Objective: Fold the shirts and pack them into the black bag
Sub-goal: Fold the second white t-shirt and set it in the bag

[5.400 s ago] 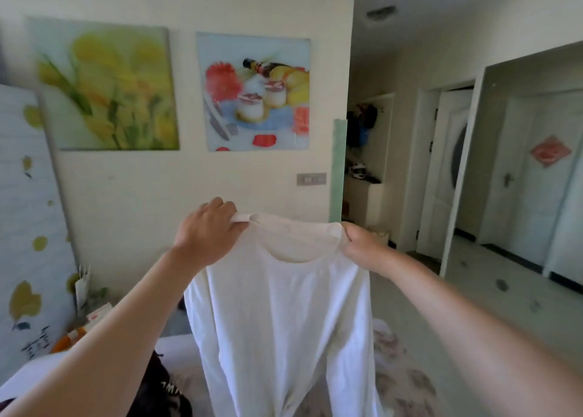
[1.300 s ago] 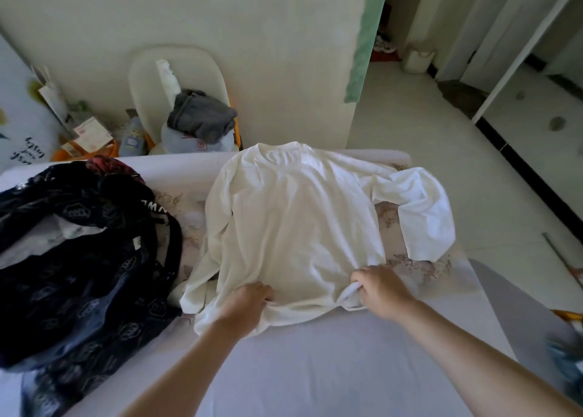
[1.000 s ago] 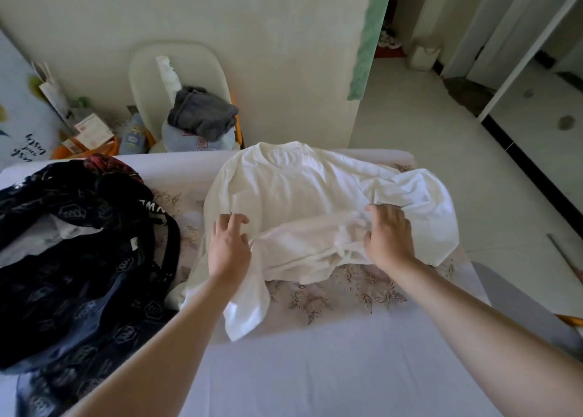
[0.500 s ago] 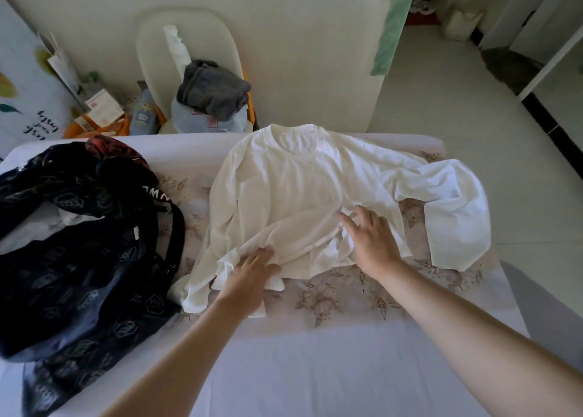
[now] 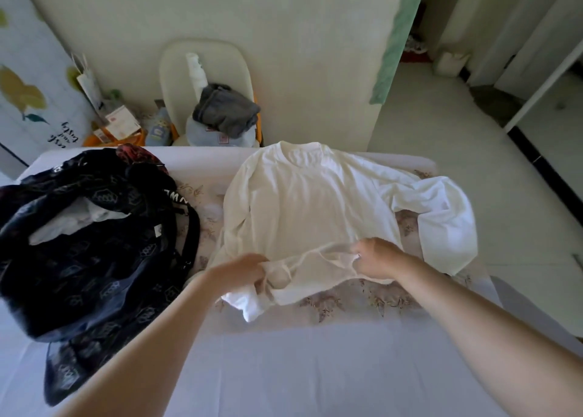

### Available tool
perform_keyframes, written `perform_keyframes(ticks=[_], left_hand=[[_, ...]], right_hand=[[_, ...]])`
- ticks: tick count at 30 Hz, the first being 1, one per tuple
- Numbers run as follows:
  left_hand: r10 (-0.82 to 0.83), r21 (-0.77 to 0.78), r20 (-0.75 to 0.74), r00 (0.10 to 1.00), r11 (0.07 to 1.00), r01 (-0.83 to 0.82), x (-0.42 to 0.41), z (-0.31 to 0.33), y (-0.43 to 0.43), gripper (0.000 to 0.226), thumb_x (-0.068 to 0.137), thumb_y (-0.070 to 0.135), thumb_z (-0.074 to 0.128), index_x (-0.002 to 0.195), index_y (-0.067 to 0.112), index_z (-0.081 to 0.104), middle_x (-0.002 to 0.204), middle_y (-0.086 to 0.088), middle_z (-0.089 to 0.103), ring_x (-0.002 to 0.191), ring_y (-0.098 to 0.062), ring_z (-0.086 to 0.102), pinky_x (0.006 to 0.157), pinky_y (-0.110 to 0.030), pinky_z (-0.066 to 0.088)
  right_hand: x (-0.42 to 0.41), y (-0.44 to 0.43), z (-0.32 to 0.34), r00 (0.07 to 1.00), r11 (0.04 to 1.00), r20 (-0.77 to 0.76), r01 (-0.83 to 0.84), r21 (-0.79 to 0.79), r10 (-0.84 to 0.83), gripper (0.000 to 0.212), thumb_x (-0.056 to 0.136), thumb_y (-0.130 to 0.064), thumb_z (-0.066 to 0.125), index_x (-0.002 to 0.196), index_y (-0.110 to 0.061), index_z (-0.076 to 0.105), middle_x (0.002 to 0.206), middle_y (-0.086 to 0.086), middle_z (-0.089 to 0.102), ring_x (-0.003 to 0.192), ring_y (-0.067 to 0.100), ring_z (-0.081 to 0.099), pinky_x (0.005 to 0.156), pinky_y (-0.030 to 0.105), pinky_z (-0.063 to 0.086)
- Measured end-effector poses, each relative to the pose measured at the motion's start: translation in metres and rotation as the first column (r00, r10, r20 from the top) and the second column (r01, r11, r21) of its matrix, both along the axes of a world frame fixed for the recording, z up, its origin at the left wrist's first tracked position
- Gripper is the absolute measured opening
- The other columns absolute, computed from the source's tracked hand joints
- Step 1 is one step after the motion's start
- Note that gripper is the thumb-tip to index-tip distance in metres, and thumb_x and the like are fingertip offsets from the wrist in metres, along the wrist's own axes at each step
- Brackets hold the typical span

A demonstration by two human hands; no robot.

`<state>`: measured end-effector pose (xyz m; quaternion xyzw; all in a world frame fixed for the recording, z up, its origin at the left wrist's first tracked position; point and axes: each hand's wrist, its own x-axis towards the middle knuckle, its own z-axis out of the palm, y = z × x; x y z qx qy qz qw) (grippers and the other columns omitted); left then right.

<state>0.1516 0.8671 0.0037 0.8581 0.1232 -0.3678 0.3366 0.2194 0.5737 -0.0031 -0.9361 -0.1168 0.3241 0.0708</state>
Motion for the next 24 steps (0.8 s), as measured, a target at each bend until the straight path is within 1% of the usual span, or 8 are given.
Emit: perform_keyframes(ticks=[3, 5, 6, 8, 11, 13, 17, 24], left_hand=[[-0.148, -0.180, -0.489, 0.860, 0.981, 0.067, -0.029, -0.004, 0.004, 0.048, 0.079, 0.026, 0.061, 0.125, 0.011, 0.063, 0.113, -0.006, 0.070, 0.101, -0.020, 0.065, 0.083, -0.025, 0.052], [-0.236, -0.318, -0.505, 0.831, 0.945, 0.075, -0.043, -0.012, -0.006, 0.044, 0.085, 0.029, 0.065, 0.127, 0.014, 0.065, 0.116, -0.004, 0.072, 0.103, -0.018, 0.068, 0.091, -0.027, 0.052], [-0.220, -0.325, -0.403, 0.888, 0.942, 0.086, -0.047, -0.019, -0.012, 0.037, 0.088, 0.028, 0.065, 0.124, 0.018, 0.067, 0.113, -0.002, 0.073, 0.101, -0.016, 0.070, 0.087, -0.026, 0.053], [-0.103, -0.200, -0.052, 0.993, 0.976, 0.091, -0.052, -0.034, -0.020, 0.027, 0.089, 0.021, 0.063, 0.113, 0.032, 0.068, 0.113, 0.006, 0.071, 0.102, -0.012, 0.069, 0.085, -0.026, 0.054], [-0.308, 0.379, 0.361, 0.880, 0.911, 0.163, -0.060, -0.053, -0.023, 0.047, 0.086, 0.036, 0.065, 0.131, 0.042, 0.052, 0.144, 0.009, 0.040, 0.137, -0.017, 0.035, 0.107, -0.039, 0.037], [-0.355, 0.509, 0.294, 0.887, 0.844, 0.169, -0.066, -0.067, -0.022, 0.067, 0.085, 0.040, 0.065, 0.143, 0.044, 0.032, 0.155, 0.001, 0.014, 0.144, -0.027, 0.016, 0.111, -0.049, 0.029], [-0.190, 0.372, 0.285, 0.939, 0.925, 0.074, -0.072, -0.091, -0.008, 0.054, 0.087, 0.007, 0.053, 0.132, 0.036, 0.049, 0.128, -0.004, 0.036, 0.124, -0.031, 0.043, 0.106, -0.043, 0.037], [-0.388, 0.432, 0.106, 0.916, 0.847, 0.309, -0.078, -0.084, 0.007, 0.038, 0.082, 0.012, 0.053, 0.115, 0.028, 0.065, 0.118, 0.002, 0.057, 0.113, -0.020, 0.056, 0.099, -0.030, 0.044]], right_hand=[[-0.038, -0.015, 0.009, 0.794, 0.942, -0.572, -0.001, -0.336, -0.204, 0.024, 0.080, -0.028, 0.065, 0.098, -0.014, 0.074, 0.104, 0.009, 0.070, 0.089, 0.029, 0.066, 0.081, 0.034, 0.050], [-0.058, -0.018, 0.003, 0.577, 0.939, -0.752, 0.086, -0.333, -0.319, 0.019, 0.084, -0.034, 0.063, 0.090, -0.019, 0.074, 0.097, 0.004, 0.069, 0.084, 0.028, 0.067, 0.080, 0.040, 0.051], [-0.064, -0.018, 0.000, 0.585, 0.951, -0.753, 0.129, -0.282, -0.303, 0.020, 0.088, -0.037, 0.059, 0.095, -0.022, 0.072, 0.099, 0.000, 0.068, 0.085, 0.027, 0.068, 0.077, 0.039, 0.051], [-0.070, -0.017, -0.014, 0.806, 0.970, -0.540, 0.212, -0.118, -0.242, 0.018, 0.093, -0.037, 0.058, 0.100, -0.024, 0.066, 0.103, -0.002, 0.064, 0.088, 0.023, 0.067, 0.071, 0.031, 0.049], [-0.074, -0.014, -0.027, 0.986, 0.981, -0.026, 0.167, 0.101, -0.165, 0.013, 0.086, -0.038, 0.066, 0.097, -0.031, 0.062, 0.108, -0.006, 0.059, 0.105, 0.016, 0.059, 0.079, 0.026, 0.043], [-0.082, -0.009, -0.040, 0.995, 0.996, 0.092, 0.035, 0.086, -0.043, 0.039, 0.079, -0.039, 0.067, 0.117, -0.036, 0.058, 0.123, -0.007, 0.049, 0.122, 0.015, 0.045, 0.092, 0.031, 0.039], [-0.106, 0.015, -0.072, 0.975, 0.986, 0.146, -0.165, -0.030, 0.168, 0.081, 0.078, -0.041, 0.068, 0.150, -0.031, 0.033, 0.142, 0.001, 0.034, 0.132, 0.024, 0.036, 0.104, 0.038, 0.036], [-0.118, 0.024, -0.094, 0.982, 0.977, 0.190, -0.047, 0.209, 0.007, 0.026, 0.084, 0.000, 0.052, 0.101, -0.010, 0.068, 0.107, 0.012, 0.065, 0.101, 0.032, 0.063, 0.085, 0.032, 0.047]])
